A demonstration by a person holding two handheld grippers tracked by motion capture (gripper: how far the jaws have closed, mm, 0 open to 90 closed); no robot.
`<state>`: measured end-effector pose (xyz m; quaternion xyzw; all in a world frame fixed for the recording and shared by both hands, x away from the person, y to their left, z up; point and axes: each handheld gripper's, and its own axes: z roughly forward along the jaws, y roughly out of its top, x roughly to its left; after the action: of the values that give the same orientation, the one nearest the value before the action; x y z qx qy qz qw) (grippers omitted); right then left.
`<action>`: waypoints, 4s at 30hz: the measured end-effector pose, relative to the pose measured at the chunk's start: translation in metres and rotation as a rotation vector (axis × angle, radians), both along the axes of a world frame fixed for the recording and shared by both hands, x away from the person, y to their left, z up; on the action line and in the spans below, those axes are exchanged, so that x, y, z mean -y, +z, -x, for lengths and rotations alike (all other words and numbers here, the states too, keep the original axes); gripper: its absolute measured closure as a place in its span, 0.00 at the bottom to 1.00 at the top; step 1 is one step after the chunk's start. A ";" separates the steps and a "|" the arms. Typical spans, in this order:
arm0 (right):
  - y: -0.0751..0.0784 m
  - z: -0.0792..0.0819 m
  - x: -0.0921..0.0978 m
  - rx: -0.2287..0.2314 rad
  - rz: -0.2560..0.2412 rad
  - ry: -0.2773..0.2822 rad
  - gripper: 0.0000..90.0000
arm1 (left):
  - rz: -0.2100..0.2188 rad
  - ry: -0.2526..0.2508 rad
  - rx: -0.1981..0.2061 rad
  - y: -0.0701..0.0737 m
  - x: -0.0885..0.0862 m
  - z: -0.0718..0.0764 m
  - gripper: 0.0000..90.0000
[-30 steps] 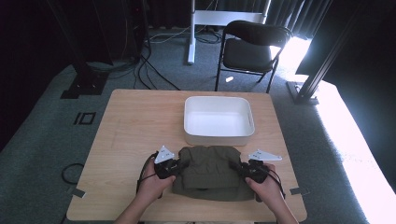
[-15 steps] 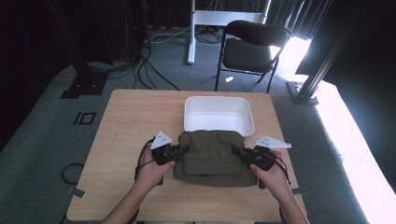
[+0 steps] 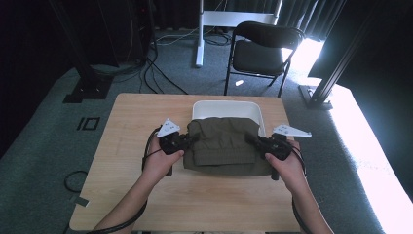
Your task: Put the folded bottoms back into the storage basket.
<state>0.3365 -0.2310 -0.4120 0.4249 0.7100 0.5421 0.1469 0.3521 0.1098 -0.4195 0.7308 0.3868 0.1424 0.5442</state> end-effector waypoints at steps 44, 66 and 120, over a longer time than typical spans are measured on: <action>0.002 -0.125 0.011 -0.121 -0.079 -0.139 0.89 | -0.036 0.070 -0.081 0.015 0.027 -0.120 0.91; -0.054 -0.158 0.006 -0.255 -0.026 -0.191 0.88 | -0.132 0.098 -0.236 -0.038 0.037 -0.144 0.91; -0.044 -0.128 0.004 -0.107 0.124 -0.149 0.17 | -0.214 0.040 -0.067 -0.038 0.043 -0.108 0.20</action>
<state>0.4643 -0.2350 -0.4557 0.4951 0.7153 0.4613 0.1746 0.4600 0.0667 -0.4571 0.7812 0.4018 0.1691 0.4469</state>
